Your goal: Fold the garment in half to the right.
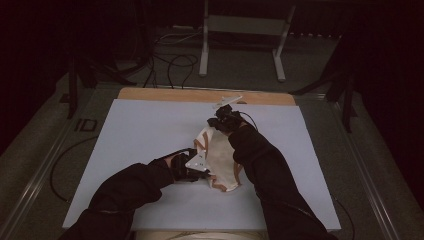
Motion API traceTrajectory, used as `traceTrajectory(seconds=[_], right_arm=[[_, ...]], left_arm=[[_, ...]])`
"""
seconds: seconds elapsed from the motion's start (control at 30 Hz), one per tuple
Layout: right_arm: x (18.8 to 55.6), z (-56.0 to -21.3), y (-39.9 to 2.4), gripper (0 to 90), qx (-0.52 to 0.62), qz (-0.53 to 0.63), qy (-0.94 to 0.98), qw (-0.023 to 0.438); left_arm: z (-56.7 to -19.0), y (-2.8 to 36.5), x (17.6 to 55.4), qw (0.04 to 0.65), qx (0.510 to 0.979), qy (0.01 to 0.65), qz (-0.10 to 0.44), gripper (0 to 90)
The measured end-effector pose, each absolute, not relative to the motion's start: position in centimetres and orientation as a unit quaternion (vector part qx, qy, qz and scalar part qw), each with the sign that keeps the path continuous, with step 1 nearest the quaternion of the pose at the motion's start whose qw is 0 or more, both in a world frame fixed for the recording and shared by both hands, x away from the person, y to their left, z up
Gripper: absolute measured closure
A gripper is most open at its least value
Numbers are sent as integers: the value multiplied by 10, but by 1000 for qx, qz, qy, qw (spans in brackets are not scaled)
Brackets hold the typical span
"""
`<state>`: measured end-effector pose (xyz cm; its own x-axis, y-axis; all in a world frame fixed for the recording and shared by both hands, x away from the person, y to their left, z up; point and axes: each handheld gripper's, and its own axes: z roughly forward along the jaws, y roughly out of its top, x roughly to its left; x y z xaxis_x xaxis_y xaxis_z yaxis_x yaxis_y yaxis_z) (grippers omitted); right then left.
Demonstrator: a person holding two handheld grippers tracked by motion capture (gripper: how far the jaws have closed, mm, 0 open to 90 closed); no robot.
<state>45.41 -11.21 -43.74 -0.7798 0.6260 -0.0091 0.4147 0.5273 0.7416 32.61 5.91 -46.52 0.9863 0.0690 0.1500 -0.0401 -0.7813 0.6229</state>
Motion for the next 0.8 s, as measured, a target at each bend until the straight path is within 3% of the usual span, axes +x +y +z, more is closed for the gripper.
traceTrajectory(seconds=[0.8], right_arm=[[448,-449,-160,871,323,390,849,151]], left_arm=[[-468,14,332,333,941,-4,60,856]])
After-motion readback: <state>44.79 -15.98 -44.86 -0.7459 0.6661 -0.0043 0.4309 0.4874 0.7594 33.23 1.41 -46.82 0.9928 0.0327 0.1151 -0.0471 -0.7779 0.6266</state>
